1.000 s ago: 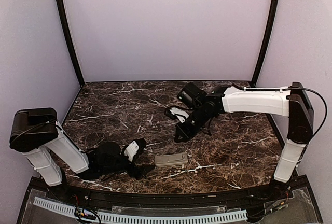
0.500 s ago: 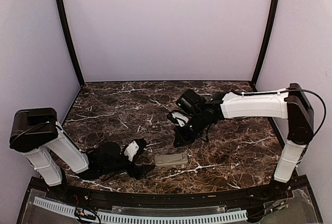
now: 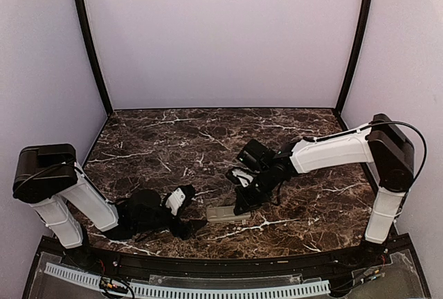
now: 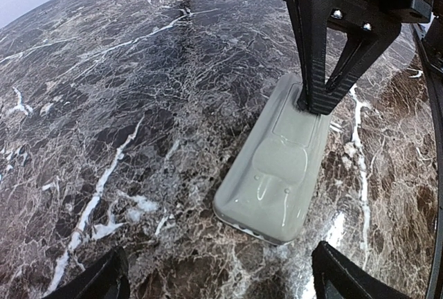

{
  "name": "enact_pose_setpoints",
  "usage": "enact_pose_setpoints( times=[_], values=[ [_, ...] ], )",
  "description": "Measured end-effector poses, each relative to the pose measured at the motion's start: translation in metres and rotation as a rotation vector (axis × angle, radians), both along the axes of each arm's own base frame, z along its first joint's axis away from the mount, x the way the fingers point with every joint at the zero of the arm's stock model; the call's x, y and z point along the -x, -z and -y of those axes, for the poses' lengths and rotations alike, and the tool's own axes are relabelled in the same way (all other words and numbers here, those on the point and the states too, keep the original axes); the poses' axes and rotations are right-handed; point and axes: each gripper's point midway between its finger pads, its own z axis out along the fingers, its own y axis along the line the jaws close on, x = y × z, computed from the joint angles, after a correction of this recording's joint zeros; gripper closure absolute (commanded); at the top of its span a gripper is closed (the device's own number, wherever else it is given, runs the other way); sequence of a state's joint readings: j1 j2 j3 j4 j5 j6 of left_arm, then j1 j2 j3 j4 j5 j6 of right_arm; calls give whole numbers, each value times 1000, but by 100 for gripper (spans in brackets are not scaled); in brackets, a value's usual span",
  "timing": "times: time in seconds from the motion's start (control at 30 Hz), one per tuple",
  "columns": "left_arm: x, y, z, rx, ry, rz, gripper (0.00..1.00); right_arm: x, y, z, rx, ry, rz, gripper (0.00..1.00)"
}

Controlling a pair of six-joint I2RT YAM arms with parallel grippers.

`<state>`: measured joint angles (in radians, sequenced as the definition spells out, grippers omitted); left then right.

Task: Load the batteries into the remote control
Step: Load the battery cover onto the remote control without the battery cover, then pick up the remote control from the center of the board.

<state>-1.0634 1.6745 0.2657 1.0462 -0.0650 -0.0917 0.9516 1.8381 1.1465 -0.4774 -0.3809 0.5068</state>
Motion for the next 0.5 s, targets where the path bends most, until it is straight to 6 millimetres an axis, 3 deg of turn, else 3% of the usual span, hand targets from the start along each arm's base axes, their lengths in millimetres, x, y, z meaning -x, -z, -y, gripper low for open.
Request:
enact_pose_setpoints(
  times=[0.27, 0.3, 0.4, 0.5],
  values=[
    [0, 0, 0, 0, -2, 0, 9, 1, -7, -2, 12, -27, 6, 100],
    [0, 0, 0, 0, -3, 0, 9, 1, -11, -5, 5, -40, 16, 94],
    [0, -4, -3, 13, -13, 3, 8, -2, -34, -22, -48, -108, 75, 59],
    [-1, -17, -11, 52, -44, 21, 5, 2, -64, -48, -112, -246, 207, 38]
  ],
)
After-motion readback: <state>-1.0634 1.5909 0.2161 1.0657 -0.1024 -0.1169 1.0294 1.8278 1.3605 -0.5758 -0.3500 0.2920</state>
